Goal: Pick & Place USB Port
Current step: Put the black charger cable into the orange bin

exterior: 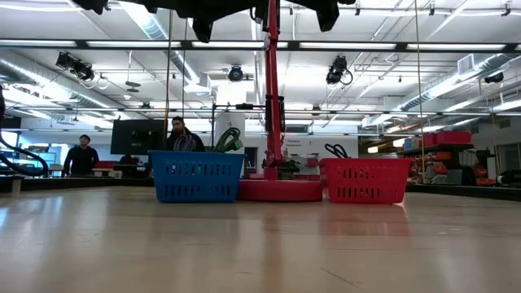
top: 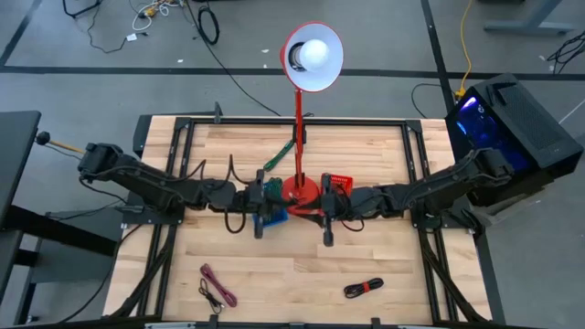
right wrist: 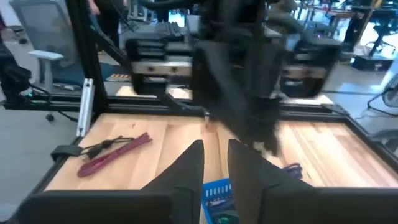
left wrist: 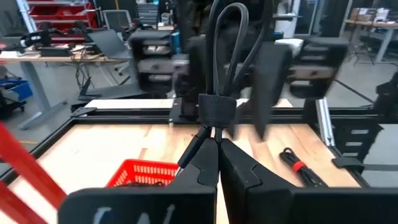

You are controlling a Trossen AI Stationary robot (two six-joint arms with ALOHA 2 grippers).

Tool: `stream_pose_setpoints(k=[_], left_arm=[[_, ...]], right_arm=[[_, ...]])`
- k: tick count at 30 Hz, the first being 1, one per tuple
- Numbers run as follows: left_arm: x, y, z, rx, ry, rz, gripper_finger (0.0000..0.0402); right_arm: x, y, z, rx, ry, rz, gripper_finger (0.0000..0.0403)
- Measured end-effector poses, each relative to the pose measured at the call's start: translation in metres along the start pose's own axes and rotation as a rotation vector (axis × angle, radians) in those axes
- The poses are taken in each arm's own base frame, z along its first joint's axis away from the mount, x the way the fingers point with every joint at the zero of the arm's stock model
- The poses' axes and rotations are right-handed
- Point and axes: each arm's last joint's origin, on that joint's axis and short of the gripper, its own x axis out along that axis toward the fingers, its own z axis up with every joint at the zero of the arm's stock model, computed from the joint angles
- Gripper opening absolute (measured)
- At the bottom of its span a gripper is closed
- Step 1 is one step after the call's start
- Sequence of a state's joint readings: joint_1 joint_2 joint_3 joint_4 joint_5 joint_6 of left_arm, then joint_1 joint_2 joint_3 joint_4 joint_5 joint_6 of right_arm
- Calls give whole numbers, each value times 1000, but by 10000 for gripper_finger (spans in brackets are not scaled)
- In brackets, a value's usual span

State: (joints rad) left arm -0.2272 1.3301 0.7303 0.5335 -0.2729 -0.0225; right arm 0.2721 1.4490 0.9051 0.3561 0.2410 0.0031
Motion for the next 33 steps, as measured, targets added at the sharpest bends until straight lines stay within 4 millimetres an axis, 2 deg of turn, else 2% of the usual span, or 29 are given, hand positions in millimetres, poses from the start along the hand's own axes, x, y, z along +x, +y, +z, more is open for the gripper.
stream_pose_setpoints(k=[4, 16, 22, 33], left_arm=[[0, 0, 0, -7, 1, -1, 3], [0, -2, 0, -18, -2, -6, 3], [0, -6, -4, -13, 20, -19, 3], [1, -6, -5, -11, 27, -17, 3]], right_arm=[[1, -3, -1, 6, 7, -5, 84], [3, -13, 3, 27, -24, -46, 170], [4, -21, 2, 32, -15, -73, 174], [3, -22, 10, 22, -94, -72, 161]])
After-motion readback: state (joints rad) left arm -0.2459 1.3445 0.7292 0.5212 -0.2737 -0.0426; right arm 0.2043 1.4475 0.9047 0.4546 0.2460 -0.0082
